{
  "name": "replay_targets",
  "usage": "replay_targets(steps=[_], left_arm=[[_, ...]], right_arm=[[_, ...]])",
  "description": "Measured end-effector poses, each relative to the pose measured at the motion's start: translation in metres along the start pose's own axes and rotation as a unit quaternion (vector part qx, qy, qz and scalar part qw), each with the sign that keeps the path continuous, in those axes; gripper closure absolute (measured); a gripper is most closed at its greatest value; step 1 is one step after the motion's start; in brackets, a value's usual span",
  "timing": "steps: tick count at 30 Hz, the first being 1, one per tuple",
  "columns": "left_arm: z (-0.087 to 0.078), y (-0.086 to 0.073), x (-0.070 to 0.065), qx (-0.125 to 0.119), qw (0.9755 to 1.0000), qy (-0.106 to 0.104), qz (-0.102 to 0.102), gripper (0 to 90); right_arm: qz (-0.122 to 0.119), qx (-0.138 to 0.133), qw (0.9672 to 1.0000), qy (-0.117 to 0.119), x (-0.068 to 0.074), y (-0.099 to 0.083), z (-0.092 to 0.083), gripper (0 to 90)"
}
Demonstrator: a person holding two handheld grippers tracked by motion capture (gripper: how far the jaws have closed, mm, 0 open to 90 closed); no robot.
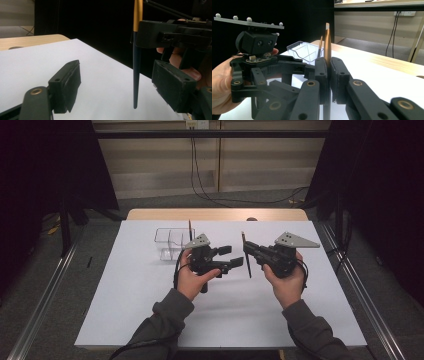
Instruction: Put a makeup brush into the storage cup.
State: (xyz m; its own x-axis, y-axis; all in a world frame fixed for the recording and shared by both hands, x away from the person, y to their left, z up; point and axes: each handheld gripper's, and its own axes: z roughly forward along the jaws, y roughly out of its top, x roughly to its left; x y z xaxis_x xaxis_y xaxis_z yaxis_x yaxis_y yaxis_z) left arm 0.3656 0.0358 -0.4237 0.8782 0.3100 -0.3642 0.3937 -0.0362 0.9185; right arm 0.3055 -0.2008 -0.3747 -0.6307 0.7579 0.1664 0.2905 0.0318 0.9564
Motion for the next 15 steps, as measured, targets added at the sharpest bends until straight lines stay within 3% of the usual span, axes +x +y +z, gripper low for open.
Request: replay_targets(steps=[6,15], left_arm=[[0.0025,-0.0006,-0.0025,0.005,0.9999,-0.003,0.010,32.4],[0.0031,0.0002,-0.0048,-0.003,1.0000,-0.005,0.003,40.2]], right_arm=[[-0.002,0.004,1.0000,0.003,0.0018,-0.0008,0.0019,84.3],[0.003,0.003,1.0000,0.008,0.0039,-0.0026,0.0037,84.3]])
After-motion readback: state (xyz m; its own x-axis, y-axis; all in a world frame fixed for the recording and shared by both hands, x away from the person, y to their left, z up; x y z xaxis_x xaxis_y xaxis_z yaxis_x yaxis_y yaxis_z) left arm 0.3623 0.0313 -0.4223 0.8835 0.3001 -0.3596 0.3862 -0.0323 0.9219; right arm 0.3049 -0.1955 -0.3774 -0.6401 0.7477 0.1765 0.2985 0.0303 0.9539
